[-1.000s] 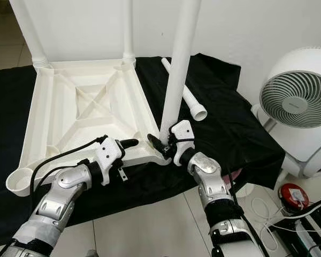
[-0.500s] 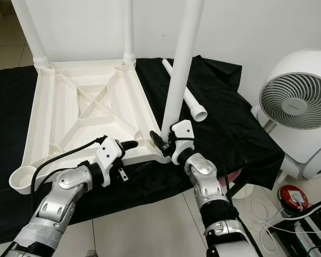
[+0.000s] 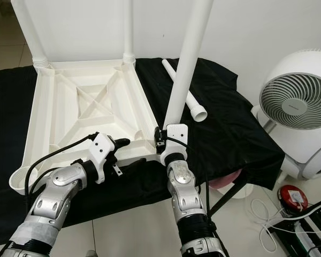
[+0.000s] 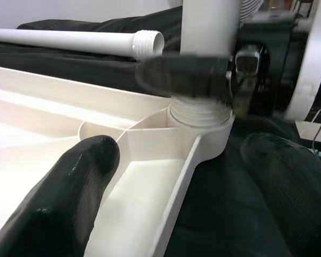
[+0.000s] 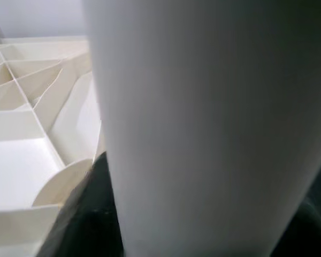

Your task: Building children table

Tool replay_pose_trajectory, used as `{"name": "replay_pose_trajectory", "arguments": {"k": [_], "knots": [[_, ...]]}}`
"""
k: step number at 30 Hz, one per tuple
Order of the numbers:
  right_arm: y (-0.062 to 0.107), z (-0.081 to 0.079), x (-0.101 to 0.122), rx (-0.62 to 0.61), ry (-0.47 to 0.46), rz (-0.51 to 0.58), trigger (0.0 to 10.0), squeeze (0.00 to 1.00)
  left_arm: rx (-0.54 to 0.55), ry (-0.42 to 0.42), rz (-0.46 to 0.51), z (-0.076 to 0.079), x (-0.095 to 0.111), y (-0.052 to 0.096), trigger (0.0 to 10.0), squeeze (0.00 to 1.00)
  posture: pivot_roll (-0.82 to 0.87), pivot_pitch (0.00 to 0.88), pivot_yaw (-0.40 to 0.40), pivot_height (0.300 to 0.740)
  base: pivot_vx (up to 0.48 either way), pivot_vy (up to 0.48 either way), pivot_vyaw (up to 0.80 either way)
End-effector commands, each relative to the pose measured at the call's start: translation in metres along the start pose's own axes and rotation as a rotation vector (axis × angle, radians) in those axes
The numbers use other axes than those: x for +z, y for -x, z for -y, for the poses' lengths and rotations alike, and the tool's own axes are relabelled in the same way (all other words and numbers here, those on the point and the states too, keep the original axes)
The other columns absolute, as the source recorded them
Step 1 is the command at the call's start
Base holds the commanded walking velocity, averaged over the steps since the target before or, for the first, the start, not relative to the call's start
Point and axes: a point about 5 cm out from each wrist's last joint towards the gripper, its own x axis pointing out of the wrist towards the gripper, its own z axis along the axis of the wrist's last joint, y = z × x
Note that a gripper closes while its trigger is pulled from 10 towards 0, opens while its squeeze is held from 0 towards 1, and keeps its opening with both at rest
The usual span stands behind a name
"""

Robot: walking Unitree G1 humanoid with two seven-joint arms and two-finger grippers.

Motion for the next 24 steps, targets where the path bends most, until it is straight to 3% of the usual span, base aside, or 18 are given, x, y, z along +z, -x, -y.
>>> {"name": "replay_pose_trajectory", "arguments": {"k": [1, 7, 8, 9, 10, 12, 15, 23, 24], "knots": [[0.003, 0.003, -0.002, 0.041, -0.016, -0.014, 10.0, 1.00, 0.164, -0.004, -0.015, -0.008, 0.000, -0.002, 10.0, 0.00, -0.02, 0.000, -0.049, 0.740, 0.000, 0.000, 0.00], [0.004, 0.008, 0.002, 0.139, -0.005, -0.012, 10.0, 1.00, 0.160, -0.004, -0.014, -0.007, 0.001, -0.004, 10.0, 0.00, -0.01, 0.000, -0.052, 0.740, 0.000, 0.000, 0.00], [0.004, 0.011, 0.002, 0.199, 0.009, -0.017, 10.0, 0.85, 0.160, -0.003, -0.013, -0.007, 0.001, -0.004, 10.0, 0.00, -0.01, 0.000, -0.055, 0.740, 0.000, 0.000, 0.00], [0.006, 0.013, 0.003, 0.291, 0.056, -0.019, 10.0, 0.00, 0.159, -0.003, -0.012, -0.006, 0.002, -0.004, 10.0, 0.00, -0.01, 0.000, -0.055, 0.740, 0.000, 0.000, 0.00], [0.006, 0.024, 0.006, 0.387, 0.084, -0.034, 10.0, 0.00, 0.160, -0.002, -0.009, -0.006, 0.003, -0.005, 10.0, 0.00, -0.01, 0.000, -0.056, 0.740, 0.000, 0.000, 0.00], [0.006, 0.027, 0.007, 0.399, 0.084, -0.037, 10.0, 0.00, 0.161, -0.001, -0.009, -0.006, 0.003, -0.005, 10.0, 0.00, -0.01, 0.000, -0.056, 0.740, 0.000, 0.000, 0.00], [-0.001, 0.039, 0.012, 0.503, 0.162, -0.041, 10.0, 0.00, 0.145, 0.000, -0.006, -0.003, 0.003, -0.006, 10.0, 0.00, -0.01, 0.000, -0.058, 0.740, 0.000, 0.000, 0.00], [-0.011, 0.043, 0.007, 0.587, 0.236, -0.086, 10.0, 0.00, 0.126, 0.002, -0.003, 0.001, 0.004, -0.009, 10.0, 0.00, -0.01, 0.000, -0.057, 0.740, 0.000, 0.000, 0.00], [-0.011, 0.043, 0.005, 0.595, 0.236, -0.097, 6.8, 0.00, 0.125, 0.002, -0.003, 0.001, 0.004, -0.009, 10.0, 0.00, -0.01, 0.000, -0.059, 0.740, 0.000, 0.000, 0.00]]}}
